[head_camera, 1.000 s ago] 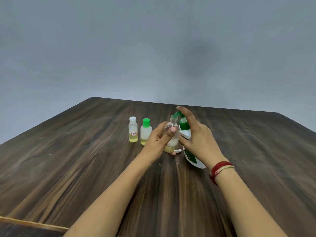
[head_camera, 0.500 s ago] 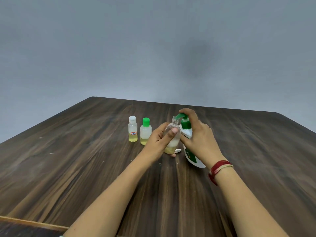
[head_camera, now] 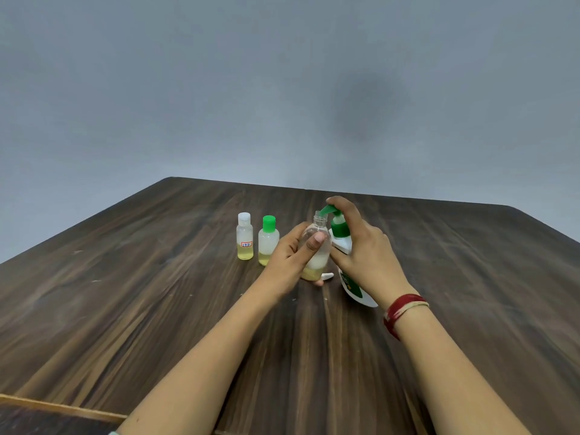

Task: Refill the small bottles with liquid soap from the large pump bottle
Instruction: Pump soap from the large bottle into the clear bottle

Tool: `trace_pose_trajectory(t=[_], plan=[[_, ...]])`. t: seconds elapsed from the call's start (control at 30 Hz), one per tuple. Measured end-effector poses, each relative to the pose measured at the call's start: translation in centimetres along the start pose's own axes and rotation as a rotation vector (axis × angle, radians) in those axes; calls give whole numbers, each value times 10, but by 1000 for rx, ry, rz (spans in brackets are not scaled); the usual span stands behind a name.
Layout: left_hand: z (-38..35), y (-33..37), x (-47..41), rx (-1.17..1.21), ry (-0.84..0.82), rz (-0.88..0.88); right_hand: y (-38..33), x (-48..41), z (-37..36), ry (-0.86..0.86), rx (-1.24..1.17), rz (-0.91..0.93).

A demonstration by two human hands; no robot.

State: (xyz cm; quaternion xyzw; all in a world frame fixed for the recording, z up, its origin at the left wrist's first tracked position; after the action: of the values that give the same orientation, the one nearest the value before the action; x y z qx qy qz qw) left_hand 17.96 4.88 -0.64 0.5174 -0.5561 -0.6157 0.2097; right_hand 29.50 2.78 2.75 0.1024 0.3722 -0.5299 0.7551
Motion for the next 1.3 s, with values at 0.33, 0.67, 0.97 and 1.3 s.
trace_pose_trajectory(t=[0.33, 0.67, 0.97, 1.3], plan=[[0, -2, -1, 12, -14, -14, 0, 2, 0, -9, 13, 4], [0, -6, -1, -14, -25, 9, 3, 2, 1, 9, -1, -6], [-1, -3, 0, -1, -20, 3, 3, 2, 0, -7, 51, -6], [-2, -3, 1, -26, -29, 26, 6, 1, -1, 11, 22, -17]])
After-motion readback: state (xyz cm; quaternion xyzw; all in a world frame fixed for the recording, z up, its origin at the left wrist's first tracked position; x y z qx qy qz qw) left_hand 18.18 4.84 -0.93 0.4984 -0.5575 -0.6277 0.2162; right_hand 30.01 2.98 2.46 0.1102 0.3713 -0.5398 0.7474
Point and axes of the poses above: each hand's wrist, its own x-axis away from the middle knuckle, its own z-axis out of the back of the hand, y = z × x, the point moved 7 cm from there along -x, towards the middle knuckle, and after that the axes turned 7 degrees about x, right-handed, at the moved point
